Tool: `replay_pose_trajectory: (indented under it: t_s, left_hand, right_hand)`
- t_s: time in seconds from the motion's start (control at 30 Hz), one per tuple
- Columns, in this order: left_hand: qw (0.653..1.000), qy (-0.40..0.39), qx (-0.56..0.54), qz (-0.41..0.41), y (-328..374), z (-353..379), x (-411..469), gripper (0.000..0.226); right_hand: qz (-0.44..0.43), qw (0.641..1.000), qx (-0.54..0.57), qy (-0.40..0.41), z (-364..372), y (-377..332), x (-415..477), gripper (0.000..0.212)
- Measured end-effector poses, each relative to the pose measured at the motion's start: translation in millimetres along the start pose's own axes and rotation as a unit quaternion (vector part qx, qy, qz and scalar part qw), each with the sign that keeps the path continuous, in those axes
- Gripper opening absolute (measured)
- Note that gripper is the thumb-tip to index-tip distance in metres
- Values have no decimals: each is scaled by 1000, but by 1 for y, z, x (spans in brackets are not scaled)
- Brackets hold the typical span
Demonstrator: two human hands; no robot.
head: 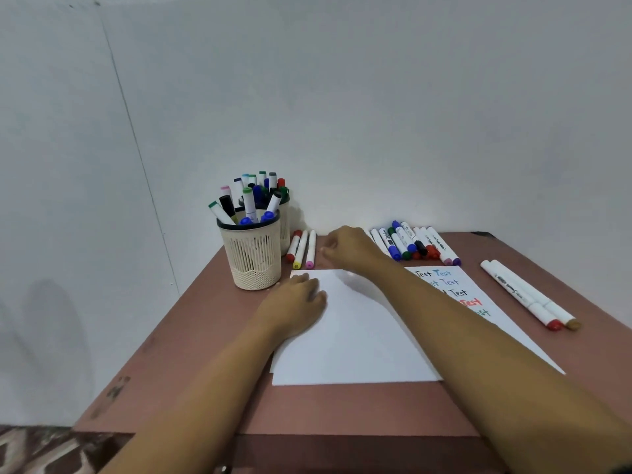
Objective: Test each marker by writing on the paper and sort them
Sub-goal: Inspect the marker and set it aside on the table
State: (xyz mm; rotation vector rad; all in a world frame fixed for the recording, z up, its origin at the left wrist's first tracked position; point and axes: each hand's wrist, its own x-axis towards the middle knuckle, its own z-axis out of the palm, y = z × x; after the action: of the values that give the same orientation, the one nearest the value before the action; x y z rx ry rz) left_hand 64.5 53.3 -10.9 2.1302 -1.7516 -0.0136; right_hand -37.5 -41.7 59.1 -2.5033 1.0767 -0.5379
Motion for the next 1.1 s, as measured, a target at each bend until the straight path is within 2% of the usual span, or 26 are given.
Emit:
replay_pose_trajectory:
  t_s: [0.1,0.2,0.37,0.47,0.63,0.8,0.93,1.03,1.1]
  left_hand:
    - [1000,22,-11,4,-1,2,0,31]
    - [999,40,-13,6,-2,6,2,27]
    - [999,51,-14,12,-3,7,3,24]
    - [999,44,-14,8,-2,6,2,24]
    - [998,38,-42,-20,0,2,0,31]
    - [997,48,-52,-26,3,-4,-1,29]
    - [991,112,-74,-4,9,-8,-7,32]
    - [974,209,-86,29,15,-11,-12,47]
    - [965,239,-85,71,17,-12,-12,50]
  right_hand:
    - [-2,999,-36,-41,11,-12,14,15]
    - [-18,996,-63,-66,15,-15,18,13]
    - [-36,992,-97,-67,12,-21,19,10]
    - [-4,994,-100,-40,13,-18,20,20]
    - [89,989,41,107,19,7,36,39]
    - [105,950,197,217,-8,24,12,16]
    - [111,895,342,264,-29,41,-22,19]
    - [104,852,444,256,-38,53,-52,20]
    - [90,835,485,245,-41,60,-68,21]
